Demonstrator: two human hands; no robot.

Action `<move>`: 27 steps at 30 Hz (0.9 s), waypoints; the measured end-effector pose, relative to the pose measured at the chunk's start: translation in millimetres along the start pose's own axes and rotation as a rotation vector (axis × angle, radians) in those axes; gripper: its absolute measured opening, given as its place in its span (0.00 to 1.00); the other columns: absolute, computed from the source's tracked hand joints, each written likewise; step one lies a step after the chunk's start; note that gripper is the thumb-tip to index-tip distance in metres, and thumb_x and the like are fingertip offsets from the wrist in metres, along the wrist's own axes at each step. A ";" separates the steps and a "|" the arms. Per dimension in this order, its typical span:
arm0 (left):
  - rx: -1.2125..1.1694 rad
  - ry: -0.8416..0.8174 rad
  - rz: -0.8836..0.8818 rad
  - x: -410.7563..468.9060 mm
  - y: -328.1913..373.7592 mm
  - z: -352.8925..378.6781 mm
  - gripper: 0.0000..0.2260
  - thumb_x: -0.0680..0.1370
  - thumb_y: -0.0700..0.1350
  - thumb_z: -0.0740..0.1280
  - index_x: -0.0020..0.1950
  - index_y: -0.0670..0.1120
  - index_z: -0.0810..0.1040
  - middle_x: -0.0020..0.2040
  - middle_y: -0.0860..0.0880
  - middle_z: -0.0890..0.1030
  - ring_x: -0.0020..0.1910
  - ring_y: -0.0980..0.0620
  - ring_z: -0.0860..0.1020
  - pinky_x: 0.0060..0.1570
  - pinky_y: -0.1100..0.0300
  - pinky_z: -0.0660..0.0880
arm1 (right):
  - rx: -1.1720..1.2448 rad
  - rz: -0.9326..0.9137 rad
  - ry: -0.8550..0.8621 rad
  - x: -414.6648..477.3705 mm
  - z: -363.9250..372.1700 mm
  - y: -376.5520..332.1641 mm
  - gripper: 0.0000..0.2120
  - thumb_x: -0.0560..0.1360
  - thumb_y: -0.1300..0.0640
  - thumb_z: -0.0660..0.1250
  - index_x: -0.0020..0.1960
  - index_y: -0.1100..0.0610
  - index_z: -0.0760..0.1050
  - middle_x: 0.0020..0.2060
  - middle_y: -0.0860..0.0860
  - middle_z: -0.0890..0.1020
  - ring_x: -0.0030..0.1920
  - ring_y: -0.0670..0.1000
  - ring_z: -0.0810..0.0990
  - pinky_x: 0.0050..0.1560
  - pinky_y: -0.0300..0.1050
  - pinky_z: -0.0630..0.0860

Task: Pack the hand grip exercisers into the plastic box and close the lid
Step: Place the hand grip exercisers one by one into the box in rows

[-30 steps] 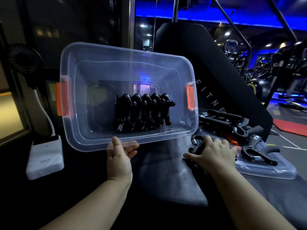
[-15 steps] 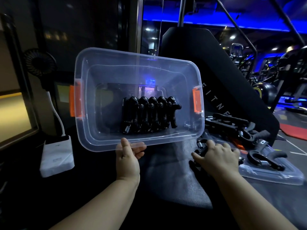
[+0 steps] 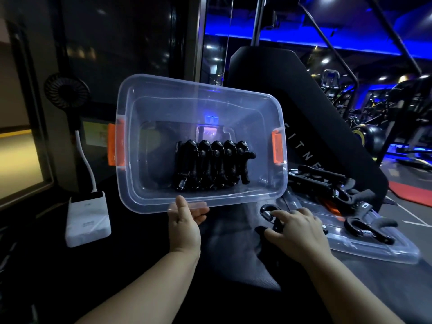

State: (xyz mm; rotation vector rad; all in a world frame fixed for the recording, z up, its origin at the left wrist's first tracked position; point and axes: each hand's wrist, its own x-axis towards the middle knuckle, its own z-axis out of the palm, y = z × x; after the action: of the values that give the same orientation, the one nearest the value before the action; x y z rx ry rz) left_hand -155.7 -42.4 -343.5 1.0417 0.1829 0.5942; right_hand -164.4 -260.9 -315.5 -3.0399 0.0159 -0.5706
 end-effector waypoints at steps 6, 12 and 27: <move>0.002 -0.004 0.007 0.6 -2.2 -0.8 0.13 0.82 0.55 0.51 0.48 0.48 0.70 0.37 0.47 0.84 0.35 0.52 0.82 0.37 0.60 0.75 | 0.411 -0.038 -0.016 -20.1 -5.0 -23.1 0.22 0.66 0.41 0.67 0.60 0.40 0.77 0.42 0.42 0.75 0.60 0.46 0.68 0.57 0.45 0.69; 0.019 -0.010 0.018 4.3 -6.2 -2.8 0.14 0.82 0.56 0.51 0.48 0.50 0.70 0.35 0.51 0.84 0.34 0.54 0.82 0.36 0.62 0.75 | 0.893 -0.029 0.095 -28.9 -15.4 -30.2 0.12 0.69 0.53 0.69 0.49 0.40 0.80 0.36 0.42 0.78 0.44 0.48 0.76 0.42 0.43 0.68; 0.012 0.000 0.015 2.3 -2.7 -2.7 0.13 0.83 0.54 0.51 0.46 0.50 0.70 0.35 0.50 0.84 0.33 0.54 0.82 0.35 0.62 0.75 | 1.296 0.107 0.101 -20.6 -28.7 -32.7 0.13 0.81 0.57 0.57 0.59 0.44 0.75 0.28 0.45 0.74 0.29 0.45 0.71 0.32 0.40 0.68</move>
State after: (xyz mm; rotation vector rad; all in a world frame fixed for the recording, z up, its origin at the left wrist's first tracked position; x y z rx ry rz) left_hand -153.9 -40.1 -346.8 1.0556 0.1788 0.6076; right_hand -194.1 -229.2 -294.6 -1.7412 -0.1308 -0.4470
